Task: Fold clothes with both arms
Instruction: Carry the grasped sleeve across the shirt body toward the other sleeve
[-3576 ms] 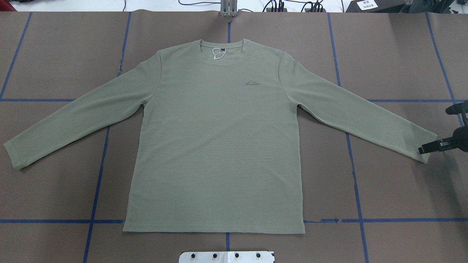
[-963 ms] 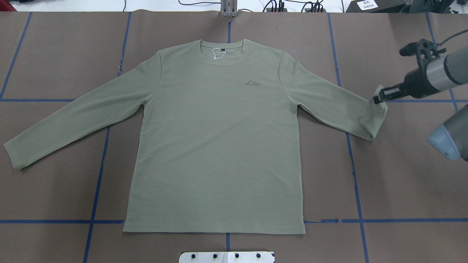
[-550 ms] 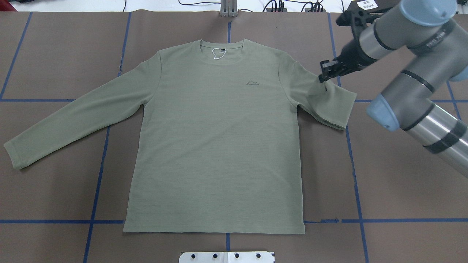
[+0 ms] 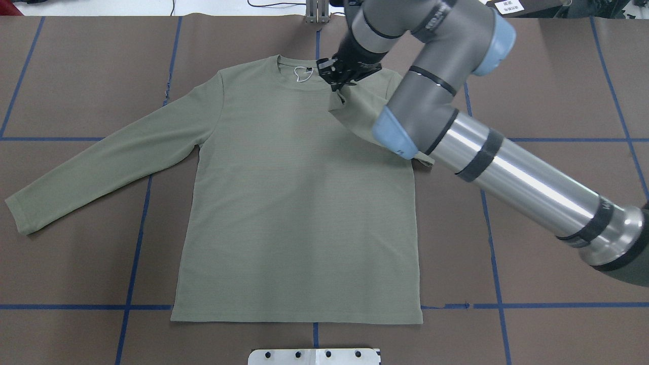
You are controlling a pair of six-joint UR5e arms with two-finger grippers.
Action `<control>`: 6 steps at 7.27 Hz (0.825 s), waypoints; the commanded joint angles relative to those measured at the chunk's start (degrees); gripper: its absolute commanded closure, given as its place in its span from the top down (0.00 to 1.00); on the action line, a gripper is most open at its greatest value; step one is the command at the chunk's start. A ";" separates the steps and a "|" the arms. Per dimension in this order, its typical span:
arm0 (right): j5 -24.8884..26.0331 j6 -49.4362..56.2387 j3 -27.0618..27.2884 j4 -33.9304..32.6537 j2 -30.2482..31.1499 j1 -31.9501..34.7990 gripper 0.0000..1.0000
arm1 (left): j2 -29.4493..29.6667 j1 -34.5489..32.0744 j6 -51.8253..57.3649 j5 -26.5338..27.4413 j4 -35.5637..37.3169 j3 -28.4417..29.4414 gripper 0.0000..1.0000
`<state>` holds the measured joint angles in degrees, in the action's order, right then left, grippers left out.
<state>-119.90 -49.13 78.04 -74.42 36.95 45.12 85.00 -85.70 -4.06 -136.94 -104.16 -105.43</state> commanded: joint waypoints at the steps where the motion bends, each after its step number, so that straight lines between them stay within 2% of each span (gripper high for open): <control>1: 7.02 -0.62 -7.43 0.15 -9.32 -6.33 0.00 | -0.01 0.00 -0.07 0.00 0.10 0.48 1.00; 3: 14.22 -0.53 -14.82 0.50 -14.25 -11.52 0.00 | -0.10 0.00 0.02 -0.08 0.01 1.09 1.00; 5: 16.36 -0.53 -17.55 0.76 -16.98 -13.56 0.00 | -0.10 0.00 0.02 0.00 0.01 1.10 1.00; 6: 17.93 -0.53 -21.84 3.90 -19.52 -14.87 0.00 | -0.71 0.00 0.02 0.00 -0.25 1.10 1.00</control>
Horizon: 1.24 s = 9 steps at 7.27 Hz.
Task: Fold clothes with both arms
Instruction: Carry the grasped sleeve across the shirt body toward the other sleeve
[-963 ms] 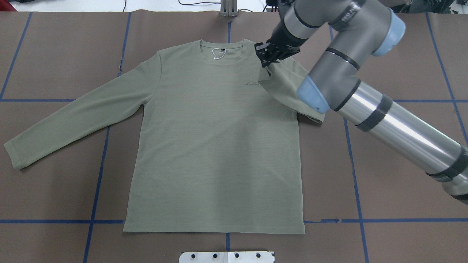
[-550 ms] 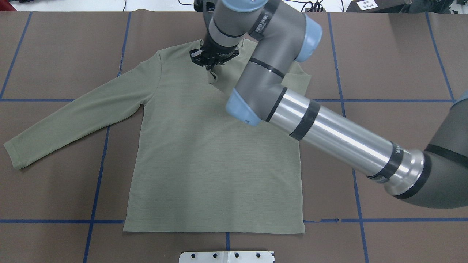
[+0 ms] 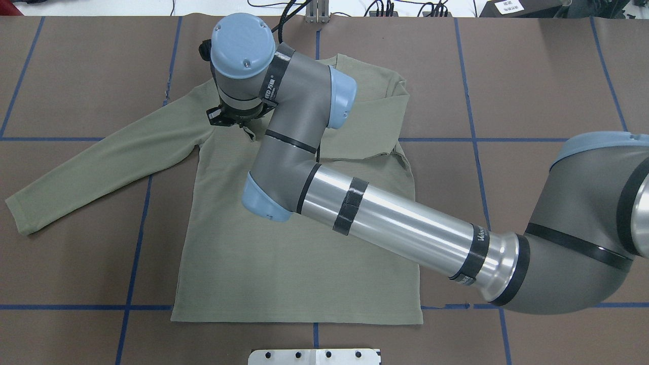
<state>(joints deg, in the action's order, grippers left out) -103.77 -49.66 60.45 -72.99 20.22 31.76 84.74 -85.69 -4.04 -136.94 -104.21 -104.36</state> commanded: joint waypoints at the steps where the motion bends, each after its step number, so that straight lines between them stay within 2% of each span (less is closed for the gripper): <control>1: 4.08 0.00 -6.02 5.54 -2.99 -3.00 0.00 | -0.46 0.00 0.00 0.01 -0.21 0.04 1.00; 4: 4.63 0.00 -6.13 8.64 -2.99 -5.38 0.00 | -0.46 0.00 0.00 0.01 -0.29 0.30 1.00; 8: 4.72 -0.08 -7.18 8.91 -2.55 -5.65 0.00 | -0.28 0.00 0.00 0.01 -0.38 1.17 1.00; 9: 5.50 -0.08 -8.40 11.18 -2.55 -5.65 0.23 | -0.19 0.00 0.17 -0.08 -0.47 1.79 1.00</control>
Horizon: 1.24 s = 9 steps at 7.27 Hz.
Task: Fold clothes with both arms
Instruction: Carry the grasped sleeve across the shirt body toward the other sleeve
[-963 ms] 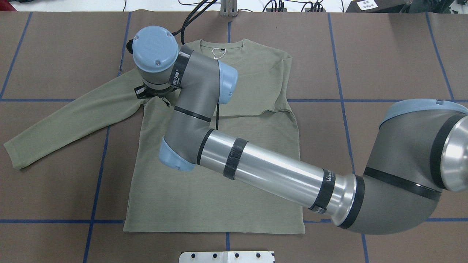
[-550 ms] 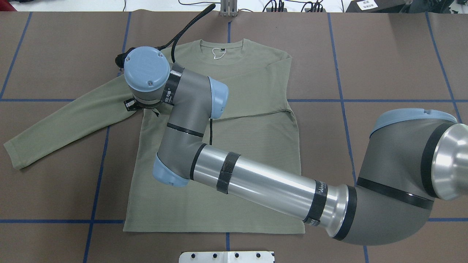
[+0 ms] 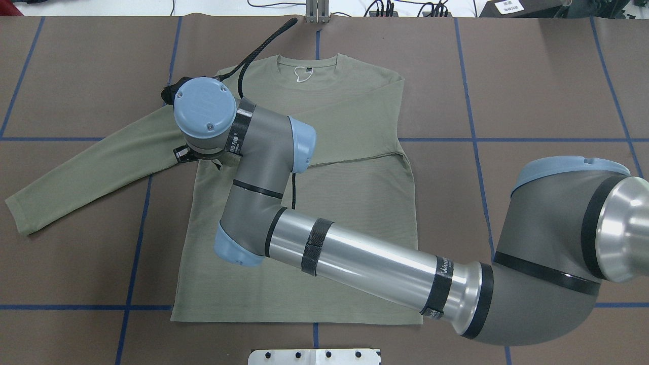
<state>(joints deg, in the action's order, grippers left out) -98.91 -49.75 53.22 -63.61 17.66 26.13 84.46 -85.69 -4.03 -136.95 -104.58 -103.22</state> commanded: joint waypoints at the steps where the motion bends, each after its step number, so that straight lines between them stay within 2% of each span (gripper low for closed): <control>1: 2.30 -0.61 -1.80 2.61 -0.52 -0.03 0.66 | 0.09 0.09 0.16 -0.07 -0.18 0.82 1.00; 2: 3.18 -2.70 -1.89 2.62 -1.30 -0.12 0.95 | 0.09 0.09 0.25 0.02 -0.18 1.00 1.00; 6: 3.46 -9.10 -2.86 2.27 -1.93 -0.12 0.98 | 1.83 0.26 -0.01 0.10 -0.53 3.88 1.00; 7: 3.46 -11.75 -2.86 2.09 -0.36 -0.12 0.98 | 2.98 0.26 -0.36 0.10 -3.15 6.77 1.00; 8: 3.46 -15.61 -2.95 1.48 0.18 0.32 0.98 | 3.68 0.44 -6.28 0.28 -8.48 8.98 1.00; 9: 3.11 -16.25 -2.69 -2.27 0.09 1.72 0.98 | 3.86 2.44 -13.04 0.63 -16.63 11.69 1.00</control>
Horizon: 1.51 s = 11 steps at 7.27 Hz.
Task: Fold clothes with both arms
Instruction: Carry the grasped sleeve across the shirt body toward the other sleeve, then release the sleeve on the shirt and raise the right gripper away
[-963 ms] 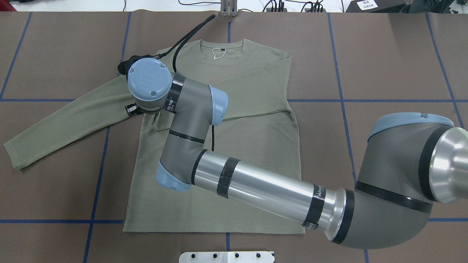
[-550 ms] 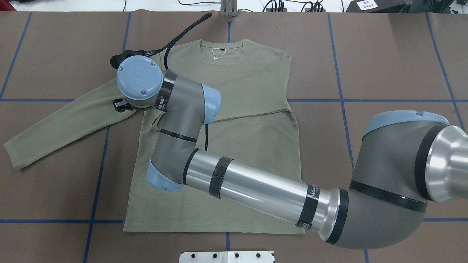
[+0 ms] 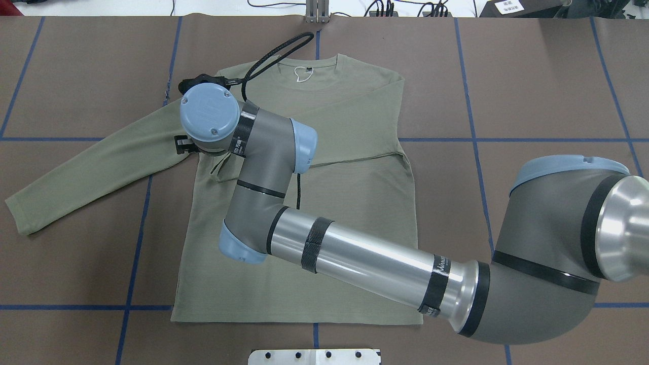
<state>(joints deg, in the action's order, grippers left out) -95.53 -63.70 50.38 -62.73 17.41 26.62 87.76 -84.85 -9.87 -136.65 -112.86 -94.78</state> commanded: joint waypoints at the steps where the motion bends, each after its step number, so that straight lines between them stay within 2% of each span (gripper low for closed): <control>1: -2.54 -2.22 1.63 -5.71 1.39 3.16 0.99 | 0.57 4.23 -13.79 2.95 -14.17 4.59 1.00; 4: -17.63 -0.30 19.44 -21.16 13.22 12.99 1.00 | -2.31 11.44 -30.85 11.74 -23.87 4.17 1.00; 6: -19.26 12.21 34.61 -32.13 24.54 17.57 1.00 | -7.57 19.77 -44.03 18.93 -28.97 1.46 1.00; 7: -21.87 17.33 41.05 -34.80 30.69 20.73 1.00 | -9.69 21.73 -48.53 20.45 -29.95 0.22 1.00; 8: -26.25 21.03 45.11 -35.00 35.71 24.67 1.00 | -12.32 24.53 -53.71 23.51 -34.22 0.12 0.99; 9: -28.38 24.46 48.29 -35.00 40.11 26.97 1.00 | -13.13 29.17 -58.72 27.80 -35.05 0.21 0.99; 11: -28.49 27.04 50.43 -35.00 43.23 28.14 1.00 | -13.84 36.22 -64.20 31.43 -35.06 0.30 0.99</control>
<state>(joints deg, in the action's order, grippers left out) -123.51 -38.18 99.30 -97.66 58.65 53.86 74.53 -52.84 -70.57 -107.68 -147.62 -94.53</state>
